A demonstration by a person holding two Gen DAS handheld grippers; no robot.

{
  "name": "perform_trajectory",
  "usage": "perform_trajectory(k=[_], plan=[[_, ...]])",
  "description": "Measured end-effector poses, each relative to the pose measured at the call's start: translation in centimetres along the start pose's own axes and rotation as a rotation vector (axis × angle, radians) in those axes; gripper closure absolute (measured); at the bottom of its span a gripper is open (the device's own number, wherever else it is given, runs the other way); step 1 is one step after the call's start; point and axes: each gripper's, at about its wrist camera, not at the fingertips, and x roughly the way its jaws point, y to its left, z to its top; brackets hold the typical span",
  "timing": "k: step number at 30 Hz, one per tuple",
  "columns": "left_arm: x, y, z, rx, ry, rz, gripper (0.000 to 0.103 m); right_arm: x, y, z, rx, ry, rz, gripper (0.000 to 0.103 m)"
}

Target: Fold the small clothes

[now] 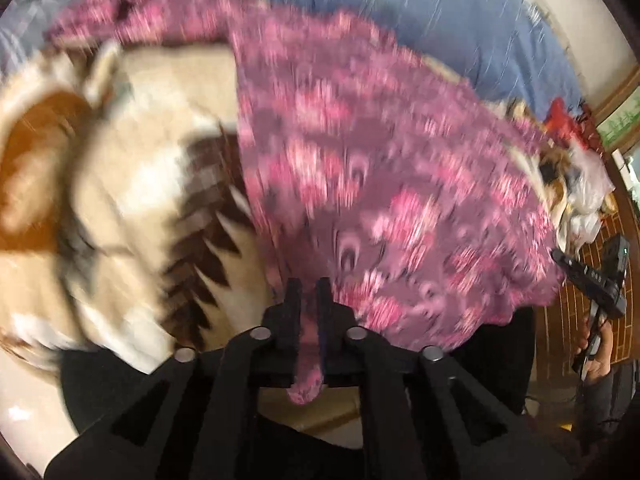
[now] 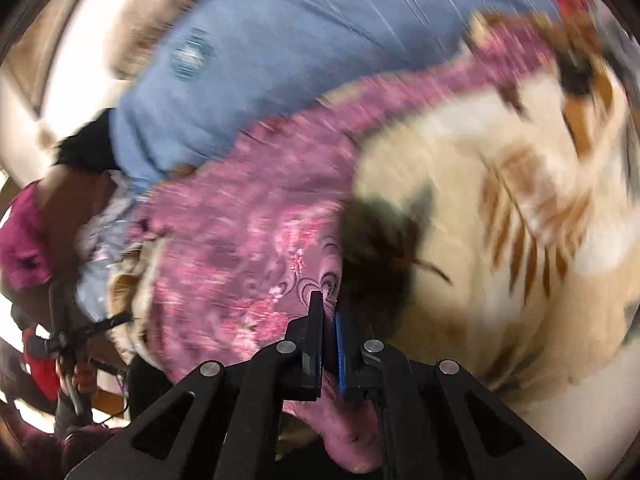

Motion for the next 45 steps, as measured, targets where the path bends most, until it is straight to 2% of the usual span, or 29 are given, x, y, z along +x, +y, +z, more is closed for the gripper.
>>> perform_trajectory(k=[2,3,4,5,6,7,8,11,13,17,21,22,23,24,25,27,28,29,30,32,34,37,38,40,42,44,45], plan=[[1.2,-0.7,-0.5,0.014,0.034,-0.006,0.080,1.1,-1.2,-0.4,0.053,0.035,-0.012,0.089],[1.5,-1.2,-0.7,0.031,0.039,-0.009,0.069,1.4,-1.5,-0.5,0.071,0.045,-0.004,0.086],[1.7,-1.9,-0.9,0.056,0.031,-0.017,0.054,1.2,-1.6,-0.5,0.080,0.044,-0.007,0.074],[1.8,-2.2,-1.0,0.069,0.027,-0.024,0.047,1.1,-1.6,-0.6,0.082,0.040,-0.011,0.056],[1.9,-2.8,-1.2,0.080,0.022,-0.026,0.039,1.2,-1.7,-0.5,0.079,0.034,-0.014,0.049],[2.0,-3.1,-1.2,0.080,0.022,-0.024,0.038,0.9,-1.7,-0.9,0.072,0.021,-0.012,0.042],[2.1,-3.3,-1.3,0.080,0.026,-0.019,0.038,0.9,-1.8,-0.9,0.070,0.024,-0.002,0.040],[1.5,-2.7,-1.5,0.048,0.040,-0.033,0.039,1.8,-2.1,-1.0,0.081,0.052,0.034,0.038],[0.3,-1.7,-1.9,0.012,0.034,-0.053,0.039,2.0,-2.2,-1.3,0.076,0.071,0.019,0.038],[0.0,-1.8,-2.6,0.065,0.015,0.050,0.038,2.2,-1.8,-1.5,0.035,0.079,0.007,0.038],[2.3,-1.7,-2.7,0.027,0.059,0.070,0.038,2.8,-1.6,-1.1,0.035,0.078,-0.006,0.038],[2.4,-1.9,-2.6,0.025,0.049,0.082,0.039,2.9,-1.4,-1.0,0.027,0.078,-0.007,0.038],[2.3,-2.2,-2.4,0.025,0.033,0.083,0.045,3.0,-1.2,-1.0,0.013,0.082,-0.015,0.038],[2.2,-2.2,-2.2,0.022,0.022,0.079,0.082,3.3,-0.8,-1.1,-0.014,0.092,-0.034,0.038],[2.2,-2.0,-1.9,0.011,0.032,0.070,0.096,3.5,-0.6,-1.1,-0.034,0.100,-0.048,0.038],[2.2,-1.0,-1.5,-0.052,0.048,0.017,0.096,3.9,-0.1,-1.4,-0.092,0.117,-0.080,0.041],[2.0,-0.5,-1.4,-0.066,0.056,0.000,0.097,4.3,0.1,-1.6,-0.118,0.132,-0.100,0.051],[1.6,-0.2,-1.2,-0.074,0.059,-0.013,0.097,4.5,0.5,-1.7,-0.146,0.150,-0.104,0.092],[0.5,0.3,-1.0,-0.092,0.049,-0.041,0.097,4.5,0.9,-1.8,-0.156,0.168,-0.078,0.098],[-1.9,0.5,-0.6,-0.108,0.006,-0.083,0.097,3.0,2.2,-1.7,-0.155,0.146,0.025,0.099],[-4.4,0.7,-0.1,-0.098,-0.050,-0.066,0.097,-0.4,4.6,-1.4,-0.204,0.069,0.163,0.099],[-4.5,1.0,0.2,-0.083,-0.036,-0.037,0.097,-2.5,5.3,-0.8,-0.194,0.009,0.196,0.099],[-3.7,1.2,0.0,-0.078,-0.014,-0.021,0.097,-2.2,4.8,-0.7,-0.179,0.021,0.181,0.099],[-1.0,1.6,-0.5,-0.081,0.061,0.019,0.096,-0.2,3.2,-1.0,-0.157,0.080,0.071,0.099],[0.2,2.1,-1.1,-0.093,0.100,0.009,0.095,2.9,0.9,-2.2,-0.108,0.215,-0.062,0.099],[-1.0,2.0,-0.9,-0.067,0.064,0.009,0.095,3.8,-0.3,-2.3,-0.049,0.273,-0.105,0.093],[-2.3,1.9,-0.4,-0.046,0.016,0.015,0.095,3.5,-0.6,-1.8,-0.031,0.262,-0.109,0.092]])
